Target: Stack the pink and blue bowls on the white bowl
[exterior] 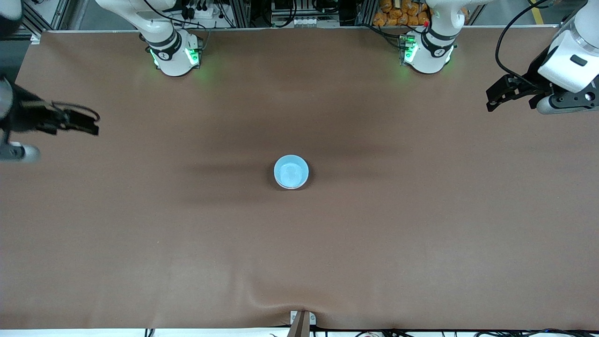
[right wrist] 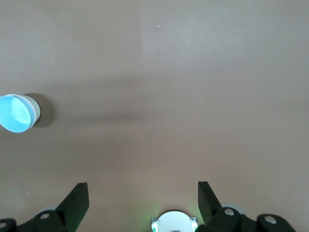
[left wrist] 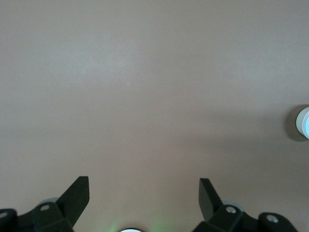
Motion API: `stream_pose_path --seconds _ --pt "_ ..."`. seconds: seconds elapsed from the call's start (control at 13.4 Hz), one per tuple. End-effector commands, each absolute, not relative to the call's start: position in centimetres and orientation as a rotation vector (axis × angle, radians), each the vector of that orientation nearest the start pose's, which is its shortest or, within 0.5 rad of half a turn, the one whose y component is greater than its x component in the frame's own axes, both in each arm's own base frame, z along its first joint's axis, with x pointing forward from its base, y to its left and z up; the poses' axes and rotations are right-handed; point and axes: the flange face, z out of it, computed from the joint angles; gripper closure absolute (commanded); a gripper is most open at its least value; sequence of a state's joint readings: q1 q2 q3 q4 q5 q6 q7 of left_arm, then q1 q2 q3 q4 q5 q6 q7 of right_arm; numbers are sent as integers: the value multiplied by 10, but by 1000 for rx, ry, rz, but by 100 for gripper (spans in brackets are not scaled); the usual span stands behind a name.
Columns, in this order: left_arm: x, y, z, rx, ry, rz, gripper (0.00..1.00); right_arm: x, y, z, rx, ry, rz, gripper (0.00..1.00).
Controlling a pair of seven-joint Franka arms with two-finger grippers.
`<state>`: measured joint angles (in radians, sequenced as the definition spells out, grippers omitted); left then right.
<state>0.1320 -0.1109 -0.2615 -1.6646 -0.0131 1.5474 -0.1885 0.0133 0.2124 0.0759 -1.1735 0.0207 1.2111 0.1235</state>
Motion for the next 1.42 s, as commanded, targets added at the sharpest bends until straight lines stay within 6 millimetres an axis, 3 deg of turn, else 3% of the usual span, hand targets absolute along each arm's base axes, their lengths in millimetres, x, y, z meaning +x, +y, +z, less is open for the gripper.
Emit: stream_pose_path --seconds 0.0,0.15,0.52,0.82,1.35 --pt "512 -74 639 -3136 -103 3 0 527 47 650 -3156 10 209 0" --pt "512 -74 638 -3136 -108 5 0 508 53 638 -3165 -58 112 0" --pt "515 -73 638 -3138 -105 -4 0 512 57 646 -3155 -201 50 0" --pt "516 -71 642 -3141 -110 -18 0 527 41 663 -3155 -150 -1 0" --pt "516 -65 644 -3139 -107 -21 0 528 29 664 -3198 -132 -9 0"
